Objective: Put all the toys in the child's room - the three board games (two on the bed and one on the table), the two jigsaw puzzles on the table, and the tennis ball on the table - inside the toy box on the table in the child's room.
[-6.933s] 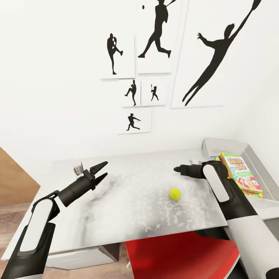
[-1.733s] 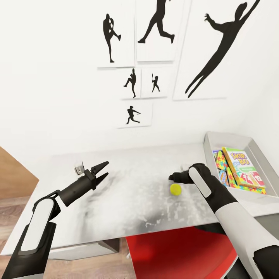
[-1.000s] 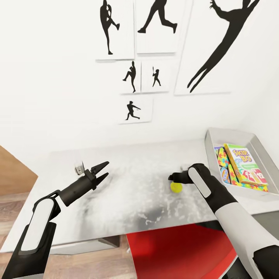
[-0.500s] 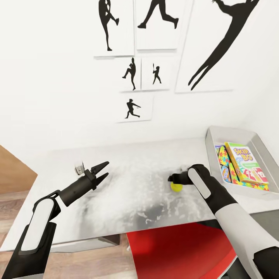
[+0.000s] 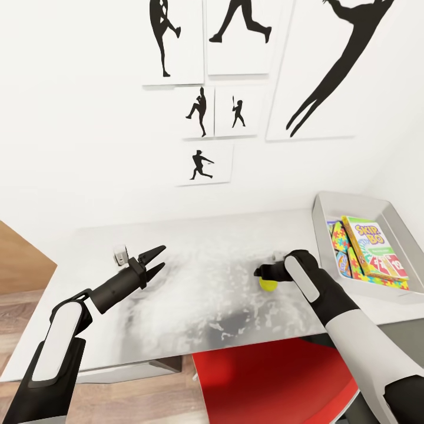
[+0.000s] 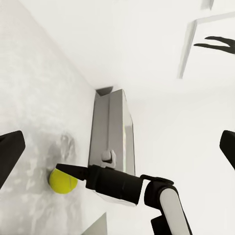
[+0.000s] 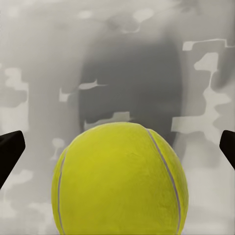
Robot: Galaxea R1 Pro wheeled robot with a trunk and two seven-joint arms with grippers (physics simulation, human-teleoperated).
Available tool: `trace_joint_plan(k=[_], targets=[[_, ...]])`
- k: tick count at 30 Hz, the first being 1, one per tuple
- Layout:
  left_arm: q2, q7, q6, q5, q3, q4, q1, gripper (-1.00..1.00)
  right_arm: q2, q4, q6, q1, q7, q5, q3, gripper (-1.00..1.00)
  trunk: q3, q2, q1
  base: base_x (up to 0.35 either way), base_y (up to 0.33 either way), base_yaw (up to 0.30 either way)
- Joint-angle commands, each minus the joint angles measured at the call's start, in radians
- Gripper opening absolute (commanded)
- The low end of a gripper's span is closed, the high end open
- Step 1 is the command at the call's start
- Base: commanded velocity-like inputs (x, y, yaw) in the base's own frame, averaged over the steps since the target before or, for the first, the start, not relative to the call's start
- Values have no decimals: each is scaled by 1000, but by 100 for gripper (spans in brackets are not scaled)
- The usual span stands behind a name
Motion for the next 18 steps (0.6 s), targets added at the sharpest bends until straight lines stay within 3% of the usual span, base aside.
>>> trace_joint_plan(k=[1, 18], targets=[[0, -6, 5, -5, 1, 0, -1, 100, -1, -1, 1, -1, -10, -10, 4, 100, -2, -2, 1, 0, 0, 0], [0, -6, 5, -5, 1, 0, -1, 100, 1, -2, 42, 2, -14, -11, 4, 100, -2, -2, 1, 0, 0, 0]])
